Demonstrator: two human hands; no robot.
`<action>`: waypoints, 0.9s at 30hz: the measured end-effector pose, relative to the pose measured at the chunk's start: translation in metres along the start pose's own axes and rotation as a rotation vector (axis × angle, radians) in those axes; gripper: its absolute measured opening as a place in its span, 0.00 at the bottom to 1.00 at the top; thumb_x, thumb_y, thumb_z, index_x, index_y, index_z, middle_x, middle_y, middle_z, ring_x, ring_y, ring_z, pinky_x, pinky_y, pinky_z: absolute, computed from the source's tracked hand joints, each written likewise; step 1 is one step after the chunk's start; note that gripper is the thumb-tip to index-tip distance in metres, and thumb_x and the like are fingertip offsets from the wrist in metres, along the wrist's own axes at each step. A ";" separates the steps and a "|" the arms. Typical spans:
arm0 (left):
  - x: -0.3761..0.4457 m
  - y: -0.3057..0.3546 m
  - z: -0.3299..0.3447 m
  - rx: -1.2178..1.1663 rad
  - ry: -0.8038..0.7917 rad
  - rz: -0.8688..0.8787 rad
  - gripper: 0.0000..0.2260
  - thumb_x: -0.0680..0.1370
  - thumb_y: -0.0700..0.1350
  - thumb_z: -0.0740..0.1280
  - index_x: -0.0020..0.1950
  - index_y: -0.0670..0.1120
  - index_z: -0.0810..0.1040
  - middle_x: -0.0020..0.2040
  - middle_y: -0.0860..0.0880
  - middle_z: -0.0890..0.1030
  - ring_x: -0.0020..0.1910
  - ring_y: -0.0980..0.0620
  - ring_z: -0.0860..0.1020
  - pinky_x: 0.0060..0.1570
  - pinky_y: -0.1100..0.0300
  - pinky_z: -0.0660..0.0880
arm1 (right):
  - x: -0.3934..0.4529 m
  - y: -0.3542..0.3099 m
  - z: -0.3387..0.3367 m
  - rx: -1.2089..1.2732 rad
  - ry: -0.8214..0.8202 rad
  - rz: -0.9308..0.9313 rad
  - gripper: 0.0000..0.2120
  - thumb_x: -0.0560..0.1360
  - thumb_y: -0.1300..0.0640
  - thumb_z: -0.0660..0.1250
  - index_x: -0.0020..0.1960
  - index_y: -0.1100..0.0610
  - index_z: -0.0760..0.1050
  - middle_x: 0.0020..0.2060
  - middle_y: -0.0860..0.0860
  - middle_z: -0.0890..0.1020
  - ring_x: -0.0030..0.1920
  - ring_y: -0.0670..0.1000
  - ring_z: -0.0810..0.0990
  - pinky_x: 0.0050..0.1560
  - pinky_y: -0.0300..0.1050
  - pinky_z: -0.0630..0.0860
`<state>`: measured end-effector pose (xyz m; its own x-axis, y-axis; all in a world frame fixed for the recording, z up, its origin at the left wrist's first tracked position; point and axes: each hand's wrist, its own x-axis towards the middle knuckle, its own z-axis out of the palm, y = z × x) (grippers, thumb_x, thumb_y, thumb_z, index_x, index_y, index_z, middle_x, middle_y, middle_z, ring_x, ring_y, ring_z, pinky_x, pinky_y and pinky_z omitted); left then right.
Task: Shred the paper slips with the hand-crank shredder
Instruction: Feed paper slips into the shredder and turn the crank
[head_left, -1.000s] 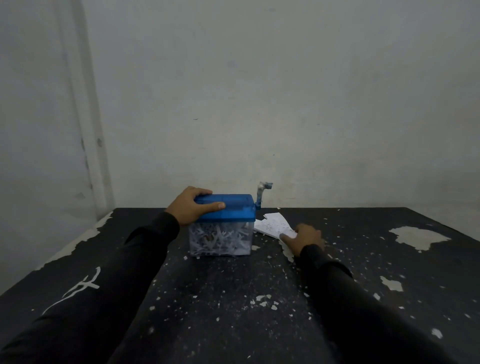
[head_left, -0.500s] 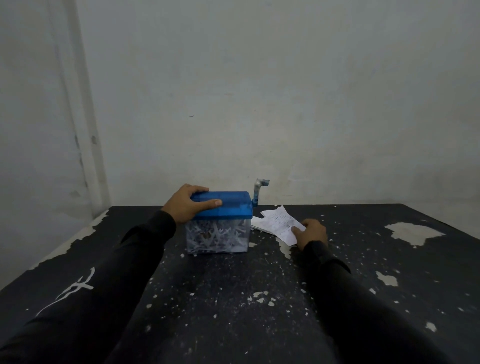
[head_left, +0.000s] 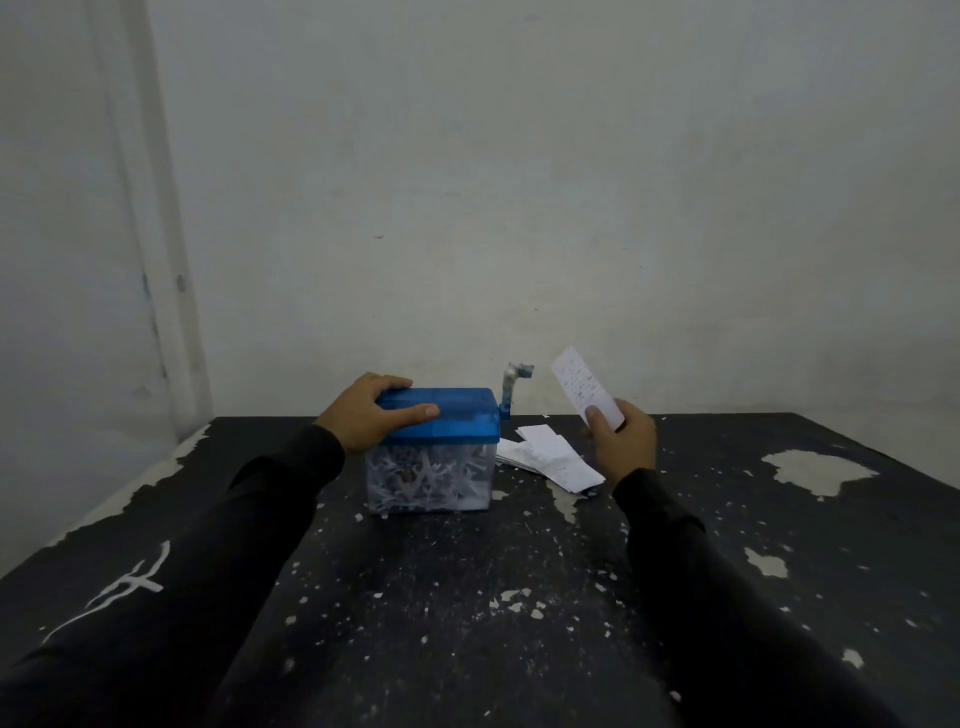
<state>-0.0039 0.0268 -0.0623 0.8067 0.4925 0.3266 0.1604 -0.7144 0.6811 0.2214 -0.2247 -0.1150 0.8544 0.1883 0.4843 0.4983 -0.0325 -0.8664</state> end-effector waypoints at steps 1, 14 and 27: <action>0.000 0.001 -0.001 0.034 -0.005 -0.015 0.44 0.66 0.74 0.71 0.74 0.48 0.73 0.70 0.47 0.74 0.65 0.49 0.74 0.62 0.58 0.70 | 0.000 -0.011 -0.001 0.051 0.007 -0.029 0.06 0.79 0.61 0.67 0.51 0.63 0.80 0.40 0.56 0.85 0.37 0.55 0.84 0.35 0.46 0.81; 0.006 0.057 -0.013 0.048 0.251 0.334 0.32 0.75 0.55 0.76 0.76 0.54 0.69 0.66 0.53 0.72 0.61 0.53 0.72 0.59 0.58 0.71 | 0.014 -0.103 -0.002 0.110 -0.310 -0.356 0.05 0.75 0.67 0.71 0.51 0.61 0.79 0.44 0.54 0.85 0.36 0.46 0.82 0.37 0.40 0.81; 0.014 0.019 -0.022 -0.195 0.263 0.133 0.02 0.80 0.41 0.71 0.50 0.43 0.83 0.47 0.49 0.85 0.45 0.56 0.83 0.47 0.61 0.80 | 0.027 -0.133 0.059 -0.192 -0.363 -0.552 0.10 0.75 0.60 0.72 0.55 0.58 0.80 0.47 0.50 0.84 0.42 0.51 0.79 0.45 0.41 0.76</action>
<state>-0.0020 0.0314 -0.0300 0.6352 0.5306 0.5613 -0.0682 -0.6853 0.7250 0.1693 -0.1577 0.0063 0.3809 0.5432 0.7482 0.8925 -0.0046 -0.4510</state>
